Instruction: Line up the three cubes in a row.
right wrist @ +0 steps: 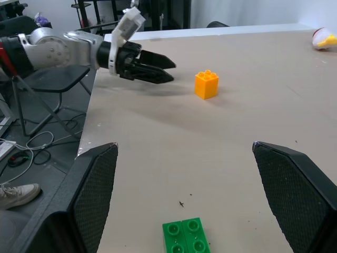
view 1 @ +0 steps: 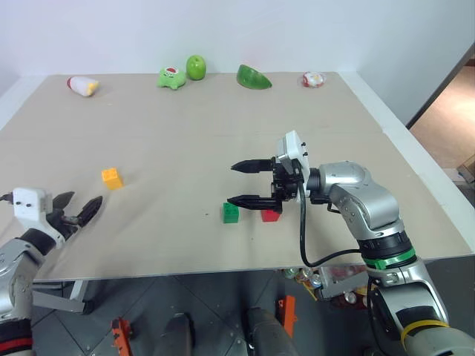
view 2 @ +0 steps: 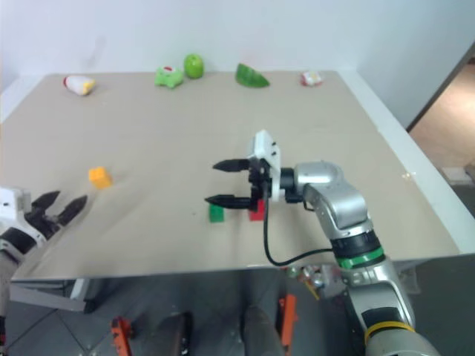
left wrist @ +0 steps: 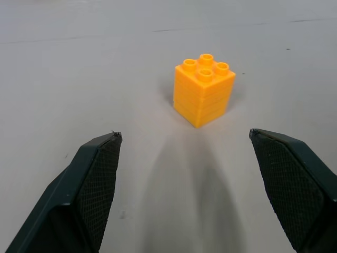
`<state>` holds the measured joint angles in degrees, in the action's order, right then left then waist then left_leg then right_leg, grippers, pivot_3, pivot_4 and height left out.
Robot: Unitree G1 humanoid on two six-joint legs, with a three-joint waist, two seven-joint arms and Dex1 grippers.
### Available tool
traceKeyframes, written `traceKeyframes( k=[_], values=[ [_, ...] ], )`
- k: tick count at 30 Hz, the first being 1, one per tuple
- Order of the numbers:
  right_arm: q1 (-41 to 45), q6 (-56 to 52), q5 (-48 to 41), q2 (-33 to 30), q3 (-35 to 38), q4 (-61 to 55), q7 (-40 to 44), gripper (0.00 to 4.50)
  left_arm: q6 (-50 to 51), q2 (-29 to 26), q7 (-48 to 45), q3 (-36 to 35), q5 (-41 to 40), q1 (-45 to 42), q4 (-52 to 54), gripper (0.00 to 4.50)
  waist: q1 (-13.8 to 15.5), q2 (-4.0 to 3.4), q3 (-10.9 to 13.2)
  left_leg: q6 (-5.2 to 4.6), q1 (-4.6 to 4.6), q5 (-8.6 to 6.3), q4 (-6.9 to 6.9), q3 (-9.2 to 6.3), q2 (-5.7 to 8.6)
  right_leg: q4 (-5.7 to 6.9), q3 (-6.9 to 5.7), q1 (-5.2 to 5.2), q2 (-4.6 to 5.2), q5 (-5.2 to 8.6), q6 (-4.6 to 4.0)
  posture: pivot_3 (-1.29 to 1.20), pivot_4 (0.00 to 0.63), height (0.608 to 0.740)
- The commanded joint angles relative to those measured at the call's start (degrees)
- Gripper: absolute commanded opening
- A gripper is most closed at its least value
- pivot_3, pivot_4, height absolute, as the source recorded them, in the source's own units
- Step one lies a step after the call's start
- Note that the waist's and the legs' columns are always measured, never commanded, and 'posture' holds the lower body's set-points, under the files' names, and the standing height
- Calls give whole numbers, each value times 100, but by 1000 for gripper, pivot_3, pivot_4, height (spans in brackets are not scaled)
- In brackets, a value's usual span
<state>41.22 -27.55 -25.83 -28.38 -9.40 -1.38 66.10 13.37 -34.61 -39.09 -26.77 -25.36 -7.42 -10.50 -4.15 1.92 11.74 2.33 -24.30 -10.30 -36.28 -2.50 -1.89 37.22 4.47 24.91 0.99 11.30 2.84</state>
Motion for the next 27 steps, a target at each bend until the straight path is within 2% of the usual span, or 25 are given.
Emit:
traceKeyframes(
  k=[1,6,10,27],
  values=[
    [36,19,-128,-93,241,-244,-4,4263,-297,-31,-13,364,313,-388,-302,4003,6,1,-1,0,0,0,0,-1,0,0,0,-1,0,0,1,0,150,733],
    [-48,-16,-166,-170,327,-344,-67,4263,-525,64,188,716,661,-922,-956,4003,5,2,-1,0,-1,0,1,-2,0,0,-1,-1,0,-9,17,0,150,733],
    [-115,-37,-190,-209,353,-414,-116,4263,-544,162,549,661,713,-1288,-1369,4003,1,2,-1,0,-1,0,1,-3,0,0,-1,1,-2,-19,31,0,150,733],
    [-97,-132,-296,4,297,-555,-385,4263,-350,566,1122,841,706,-1720,-1400,4003,26,3,-2,-2,-1,9,-3,-8,6,2,0,-6,1,-31,44,0,150,733]
  ],
)
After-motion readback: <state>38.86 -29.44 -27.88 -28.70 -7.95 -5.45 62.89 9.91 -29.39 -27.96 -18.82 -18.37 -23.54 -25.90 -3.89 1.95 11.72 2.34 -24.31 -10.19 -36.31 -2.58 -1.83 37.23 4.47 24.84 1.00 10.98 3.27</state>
